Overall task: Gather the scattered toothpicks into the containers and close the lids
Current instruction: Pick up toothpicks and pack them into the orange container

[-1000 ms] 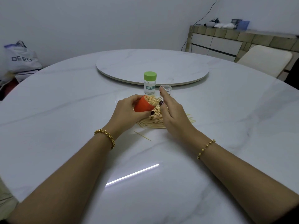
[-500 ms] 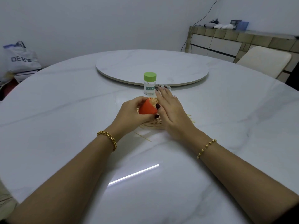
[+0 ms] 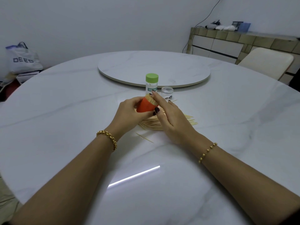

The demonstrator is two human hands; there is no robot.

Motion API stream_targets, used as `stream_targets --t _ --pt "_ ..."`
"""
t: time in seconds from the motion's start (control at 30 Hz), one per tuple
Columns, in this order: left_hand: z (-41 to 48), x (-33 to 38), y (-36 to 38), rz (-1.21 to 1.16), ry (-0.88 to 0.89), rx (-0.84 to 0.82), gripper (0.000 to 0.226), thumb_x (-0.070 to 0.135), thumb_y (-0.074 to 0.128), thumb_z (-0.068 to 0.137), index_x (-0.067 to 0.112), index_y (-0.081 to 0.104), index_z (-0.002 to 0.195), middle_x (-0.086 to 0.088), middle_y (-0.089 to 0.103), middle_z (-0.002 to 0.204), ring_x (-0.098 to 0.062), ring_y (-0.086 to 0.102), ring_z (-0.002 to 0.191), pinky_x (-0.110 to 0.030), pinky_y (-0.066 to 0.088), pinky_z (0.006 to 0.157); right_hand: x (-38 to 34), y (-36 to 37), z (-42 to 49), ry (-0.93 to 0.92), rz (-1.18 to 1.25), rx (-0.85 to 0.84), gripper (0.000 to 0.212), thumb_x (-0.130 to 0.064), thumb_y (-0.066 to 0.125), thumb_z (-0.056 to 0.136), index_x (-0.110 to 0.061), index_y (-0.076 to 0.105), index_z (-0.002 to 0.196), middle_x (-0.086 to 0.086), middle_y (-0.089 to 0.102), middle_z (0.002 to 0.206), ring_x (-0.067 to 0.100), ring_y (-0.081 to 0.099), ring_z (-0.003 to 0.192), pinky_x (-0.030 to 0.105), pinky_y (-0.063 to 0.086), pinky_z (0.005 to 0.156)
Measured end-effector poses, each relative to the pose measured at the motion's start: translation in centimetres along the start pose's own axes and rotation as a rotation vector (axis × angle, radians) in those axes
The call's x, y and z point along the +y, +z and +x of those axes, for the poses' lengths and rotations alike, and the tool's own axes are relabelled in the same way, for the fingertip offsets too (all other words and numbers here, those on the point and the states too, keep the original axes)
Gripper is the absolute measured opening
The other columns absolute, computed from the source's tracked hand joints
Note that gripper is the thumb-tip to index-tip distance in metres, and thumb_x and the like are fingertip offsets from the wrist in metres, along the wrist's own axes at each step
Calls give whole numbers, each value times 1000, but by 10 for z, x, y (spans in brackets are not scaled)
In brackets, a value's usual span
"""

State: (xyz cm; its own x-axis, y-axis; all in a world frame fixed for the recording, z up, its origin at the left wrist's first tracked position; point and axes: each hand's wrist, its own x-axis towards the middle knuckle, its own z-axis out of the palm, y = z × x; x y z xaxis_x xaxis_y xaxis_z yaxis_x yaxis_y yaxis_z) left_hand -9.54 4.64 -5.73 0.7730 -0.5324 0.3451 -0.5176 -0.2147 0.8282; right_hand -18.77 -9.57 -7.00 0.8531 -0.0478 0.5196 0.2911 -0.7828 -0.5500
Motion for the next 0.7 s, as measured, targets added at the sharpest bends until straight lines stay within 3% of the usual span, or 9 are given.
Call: stream_targets --t 0.2,0.33,0.5,0.7 --pt "0 -3 4 13 20 -14 40 22 81 71 29 62 106 13 67 97 -2 61 94 -7 47 76 12 2 3 25 -83 21 58 -38 26 94 -14 33 147 0 34 152 9 23 143 43 23 116" --pt "-1 -2 4 -13 12 -28 45 25 83 70 33 59 107 21 63 97 2 59 97 -6 46 76 13 -3 2 75 -20 60 56 -35 29 96 -14 28 148 -1 33 152 -3 24 135 35 24 116" --pt "0 -4 1 22 3 -10 40 23 81 72 31 60 106 20 62 92 5 58 90 -1 44 72 7 3 2 -35 -20 -12 55 -34 28 93 -17 37 144 -5 40 149 7 33 138 50 29 111" --pt "2 -9 -1 22 -15 13 44 21 81 72 25 62 111 16 64 96 0 59 94 -2 44 73 6 2 1 -74 -123 -44 58 -36 21 93 -18 35 146 -6 35 151 8 23 143 46 20 116"
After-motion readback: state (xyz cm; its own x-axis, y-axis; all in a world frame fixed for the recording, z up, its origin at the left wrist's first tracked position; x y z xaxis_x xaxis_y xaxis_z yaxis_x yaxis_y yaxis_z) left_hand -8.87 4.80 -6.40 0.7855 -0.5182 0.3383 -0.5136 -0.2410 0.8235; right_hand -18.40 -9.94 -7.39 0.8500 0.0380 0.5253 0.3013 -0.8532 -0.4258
